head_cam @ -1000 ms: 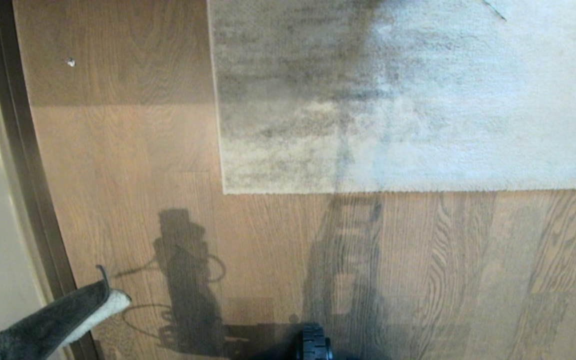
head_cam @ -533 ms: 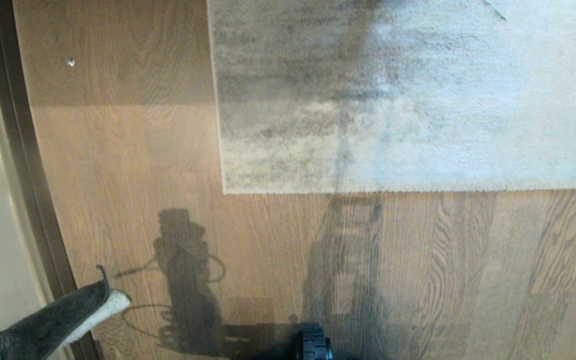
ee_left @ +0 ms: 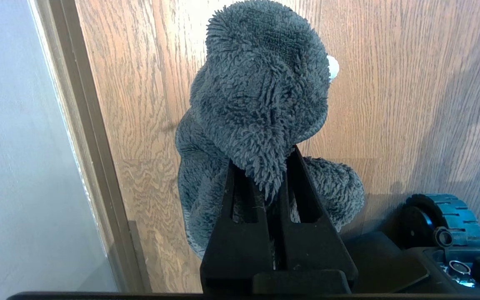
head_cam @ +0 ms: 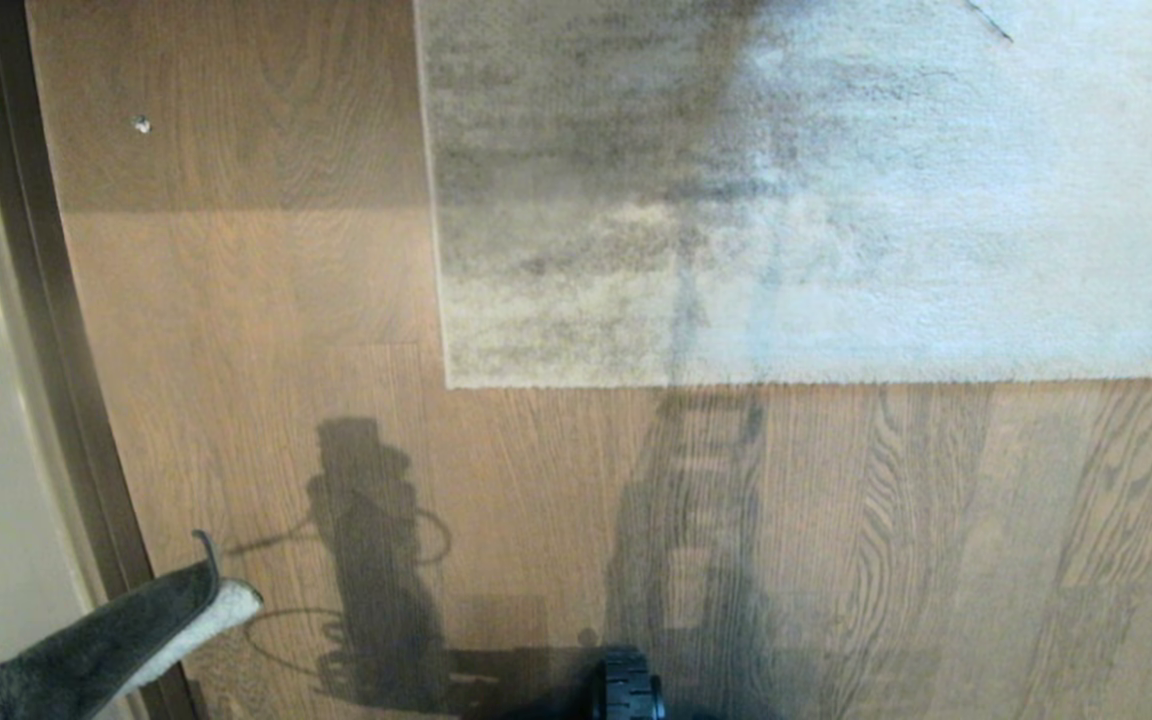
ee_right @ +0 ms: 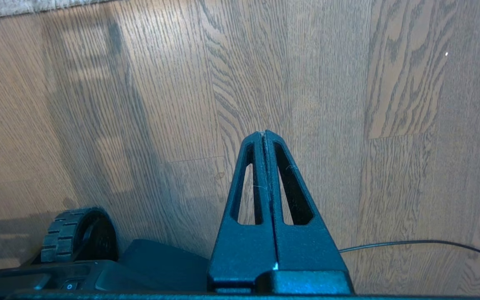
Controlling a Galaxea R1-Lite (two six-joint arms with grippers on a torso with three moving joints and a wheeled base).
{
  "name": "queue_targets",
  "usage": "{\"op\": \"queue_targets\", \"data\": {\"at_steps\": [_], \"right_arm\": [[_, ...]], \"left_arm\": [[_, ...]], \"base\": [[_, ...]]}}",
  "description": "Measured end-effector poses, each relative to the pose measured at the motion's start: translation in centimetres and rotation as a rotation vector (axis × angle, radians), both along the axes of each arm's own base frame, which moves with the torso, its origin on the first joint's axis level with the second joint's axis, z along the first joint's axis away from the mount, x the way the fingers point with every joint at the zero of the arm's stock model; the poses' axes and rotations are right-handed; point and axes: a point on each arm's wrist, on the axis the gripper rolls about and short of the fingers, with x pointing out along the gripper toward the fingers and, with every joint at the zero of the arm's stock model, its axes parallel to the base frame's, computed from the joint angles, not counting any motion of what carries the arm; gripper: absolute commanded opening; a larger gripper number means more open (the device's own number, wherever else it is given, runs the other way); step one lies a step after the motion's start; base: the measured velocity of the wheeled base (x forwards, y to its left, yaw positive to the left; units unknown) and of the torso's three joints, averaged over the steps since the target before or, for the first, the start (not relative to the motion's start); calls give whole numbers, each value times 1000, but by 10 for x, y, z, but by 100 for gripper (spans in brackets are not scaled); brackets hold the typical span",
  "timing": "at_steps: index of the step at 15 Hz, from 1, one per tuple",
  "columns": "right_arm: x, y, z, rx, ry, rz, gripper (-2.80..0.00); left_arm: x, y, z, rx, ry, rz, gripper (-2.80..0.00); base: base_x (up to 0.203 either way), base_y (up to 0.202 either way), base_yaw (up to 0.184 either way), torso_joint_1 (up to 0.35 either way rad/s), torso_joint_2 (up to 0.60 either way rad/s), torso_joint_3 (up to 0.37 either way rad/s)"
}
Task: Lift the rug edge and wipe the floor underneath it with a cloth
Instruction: Lift up the carpet
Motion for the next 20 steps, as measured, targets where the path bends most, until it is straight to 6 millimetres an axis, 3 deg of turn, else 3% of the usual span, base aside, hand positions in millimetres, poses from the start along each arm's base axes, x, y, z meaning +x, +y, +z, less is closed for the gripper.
{"op": "queue_targets", "data": {"at_steps": [20], "right_arm": [[-1, 1, 6, -89, -17, 62, -280]], "left_arm": [[0, 0, 0, 0, 0, 0, -280]], "base": [[0, 0, 0, 0, 0, 0]]}}
